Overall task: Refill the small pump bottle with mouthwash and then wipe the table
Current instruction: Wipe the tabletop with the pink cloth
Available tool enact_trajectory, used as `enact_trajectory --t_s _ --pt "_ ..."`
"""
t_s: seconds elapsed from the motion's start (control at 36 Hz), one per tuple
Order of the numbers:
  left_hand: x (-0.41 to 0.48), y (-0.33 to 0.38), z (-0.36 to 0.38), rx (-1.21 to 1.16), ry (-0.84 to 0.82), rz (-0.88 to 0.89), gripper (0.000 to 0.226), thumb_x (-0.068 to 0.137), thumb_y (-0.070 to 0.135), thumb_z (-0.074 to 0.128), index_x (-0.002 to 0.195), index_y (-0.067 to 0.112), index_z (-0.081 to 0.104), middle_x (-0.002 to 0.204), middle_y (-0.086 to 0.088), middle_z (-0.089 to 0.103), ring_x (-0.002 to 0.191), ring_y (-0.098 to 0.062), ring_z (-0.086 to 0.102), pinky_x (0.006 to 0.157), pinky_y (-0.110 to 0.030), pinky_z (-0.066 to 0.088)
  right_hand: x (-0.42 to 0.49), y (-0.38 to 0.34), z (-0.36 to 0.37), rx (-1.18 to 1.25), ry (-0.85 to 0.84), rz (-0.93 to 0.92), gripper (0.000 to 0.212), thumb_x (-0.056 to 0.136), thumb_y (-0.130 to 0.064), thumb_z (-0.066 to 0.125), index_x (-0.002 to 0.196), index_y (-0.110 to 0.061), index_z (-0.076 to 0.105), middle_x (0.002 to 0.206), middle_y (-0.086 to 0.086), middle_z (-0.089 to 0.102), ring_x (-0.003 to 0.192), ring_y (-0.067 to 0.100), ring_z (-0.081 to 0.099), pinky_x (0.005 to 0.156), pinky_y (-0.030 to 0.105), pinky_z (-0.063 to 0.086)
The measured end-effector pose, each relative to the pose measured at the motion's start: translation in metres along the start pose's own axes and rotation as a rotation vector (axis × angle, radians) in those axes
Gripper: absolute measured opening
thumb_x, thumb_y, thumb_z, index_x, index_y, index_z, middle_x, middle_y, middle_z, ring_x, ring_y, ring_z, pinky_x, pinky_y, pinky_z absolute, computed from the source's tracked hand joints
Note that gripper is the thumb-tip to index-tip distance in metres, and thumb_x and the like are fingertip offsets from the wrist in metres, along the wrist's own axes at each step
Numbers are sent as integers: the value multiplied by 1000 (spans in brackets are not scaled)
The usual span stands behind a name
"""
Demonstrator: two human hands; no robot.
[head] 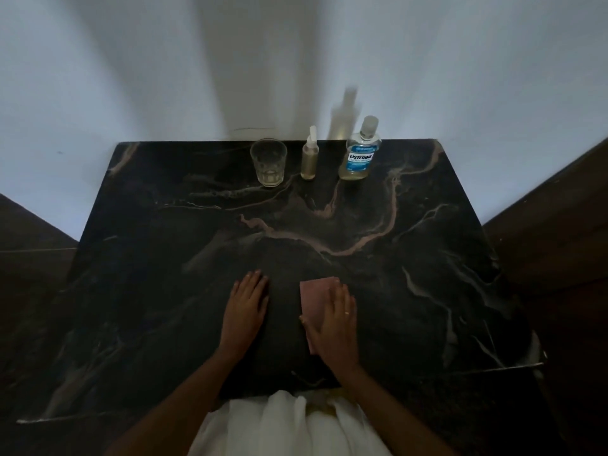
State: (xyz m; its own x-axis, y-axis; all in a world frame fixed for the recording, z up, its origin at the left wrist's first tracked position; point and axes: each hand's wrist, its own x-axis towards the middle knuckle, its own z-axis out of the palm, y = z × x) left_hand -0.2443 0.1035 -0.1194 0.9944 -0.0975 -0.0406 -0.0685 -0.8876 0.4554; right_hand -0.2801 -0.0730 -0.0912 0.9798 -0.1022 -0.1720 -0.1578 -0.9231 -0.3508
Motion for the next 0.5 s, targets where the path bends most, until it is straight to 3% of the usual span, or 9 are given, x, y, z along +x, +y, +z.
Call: enact_trajectory --t_s 0.06,0.11,0.17,0.25,0.33,0.42,0.5 --pt "1 -8 3 96 -38 5 61 88 45 18 138 14 33 150 -7 27 140 -19 15 112 -36 6 1 -2 7 -122 -70 -18 95 77 -73 15 134 0 34 142 20 37 137 28 19 113 37 -5" --pt "1 -13 7 136 -69 -9 70 83 51 6 142 16 21 153 -4 15 138 -14 -1 112 -36 -1 2 -4 11 -186 -107 -21 92 82 -71 6 131 -2 40 136 19 47 132 31 30 110 42 -1" --pt "1 -14 9 147 -76 -37 73 82 54 2 143 17 14 154 -3 10 137 -11 -7 113 -35 -5 4 -2 16 -212 -117 -53 82 86 -65 2 135 -7 34 137 18 46 132 32 27 109 44 4" --pt "1 -14 11 148 -74 -64 72 82 54 2 144 18 12 154 -2 10 137 -9 -5 113 -34 -4 8 4 21 -222 -83 -67 65 92 -51 3 138 -10 23 141 16 40 133 28 20 107 48 18" --pt "1 -14 11 137 -65 -70 71 83 53 3 143 19 15 154 -2 13 139 -11 2 114 -34 -2 11 12 22 -225 -49 -67 55 92 -40 18 137 -11 26 142 13 39 135 29 26 102 51 37" --pt "1 -13 10 120 -66 -68 70 83 54 3 144 19 14 154 -1 11 139 -10 0 114 -34 -2 18 31 16 -233 -8 14 53 90 -33 21 135 -8 34 139 16 43 129 31 40 96 54 40" --pt "0 -13 10 128 -73 -64 70 84 54 3 144 20 12 154 0 10 137 -8 -3 114 -34 -2 26 60 4 -210 8 134 56 85 -30 24 134 -7 38 139 20 42 128 35 40 97 56 37"
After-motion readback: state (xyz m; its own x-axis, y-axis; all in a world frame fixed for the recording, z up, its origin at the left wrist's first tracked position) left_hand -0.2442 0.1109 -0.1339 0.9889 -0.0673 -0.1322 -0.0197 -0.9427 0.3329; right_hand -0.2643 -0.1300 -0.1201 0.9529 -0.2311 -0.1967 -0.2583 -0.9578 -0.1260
